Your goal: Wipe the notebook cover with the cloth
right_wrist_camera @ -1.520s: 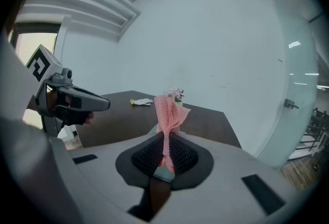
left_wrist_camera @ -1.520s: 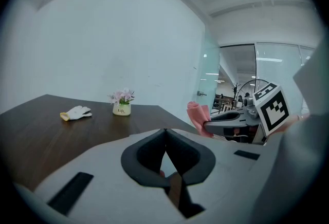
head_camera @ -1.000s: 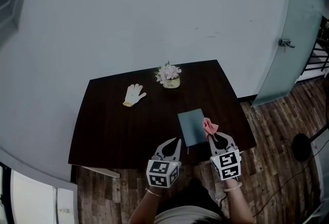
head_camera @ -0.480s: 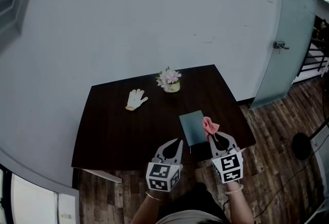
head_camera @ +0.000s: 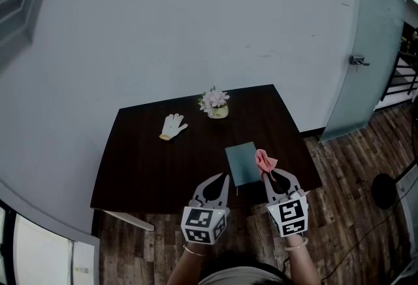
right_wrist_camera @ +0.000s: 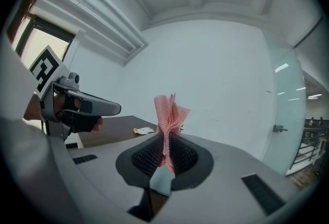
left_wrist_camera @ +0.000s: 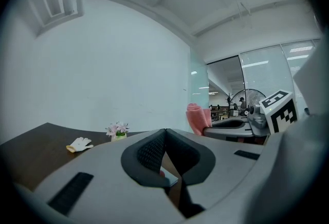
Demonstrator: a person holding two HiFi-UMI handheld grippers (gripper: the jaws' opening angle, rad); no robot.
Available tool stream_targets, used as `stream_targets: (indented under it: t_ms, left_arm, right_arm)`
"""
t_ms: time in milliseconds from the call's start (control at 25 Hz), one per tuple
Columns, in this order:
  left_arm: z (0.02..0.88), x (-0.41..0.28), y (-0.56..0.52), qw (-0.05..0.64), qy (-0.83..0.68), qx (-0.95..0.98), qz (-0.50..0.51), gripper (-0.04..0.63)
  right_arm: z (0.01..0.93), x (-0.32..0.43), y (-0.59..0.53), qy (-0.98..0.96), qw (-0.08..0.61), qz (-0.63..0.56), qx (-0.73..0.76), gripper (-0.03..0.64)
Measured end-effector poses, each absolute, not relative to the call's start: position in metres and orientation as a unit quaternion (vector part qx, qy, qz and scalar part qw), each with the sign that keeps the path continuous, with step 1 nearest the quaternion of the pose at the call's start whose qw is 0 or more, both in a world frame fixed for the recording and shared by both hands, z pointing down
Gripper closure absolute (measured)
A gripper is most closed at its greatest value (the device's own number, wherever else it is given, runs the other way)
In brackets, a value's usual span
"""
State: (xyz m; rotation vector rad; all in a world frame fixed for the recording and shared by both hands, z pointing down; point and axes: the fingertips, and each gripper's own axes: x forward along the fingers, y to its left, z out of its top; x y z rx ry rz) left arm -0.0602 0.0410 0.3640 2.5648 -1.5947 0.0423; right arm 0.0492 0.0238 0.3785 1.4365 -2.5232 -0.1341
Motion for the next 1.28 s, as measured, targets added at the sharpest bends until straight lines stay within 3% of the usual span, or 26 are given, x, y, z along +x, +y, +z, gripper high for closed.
stream_targets:
  t_ms: [1280]
  left_arm:
    - [0.340,0.002,0.093,0.049,-0.569,0.821,0.000,0.577]
  right_arm:
    - [0.340,0.095,0.078,-0.891,0.089,-0.066,0.439,0.586]
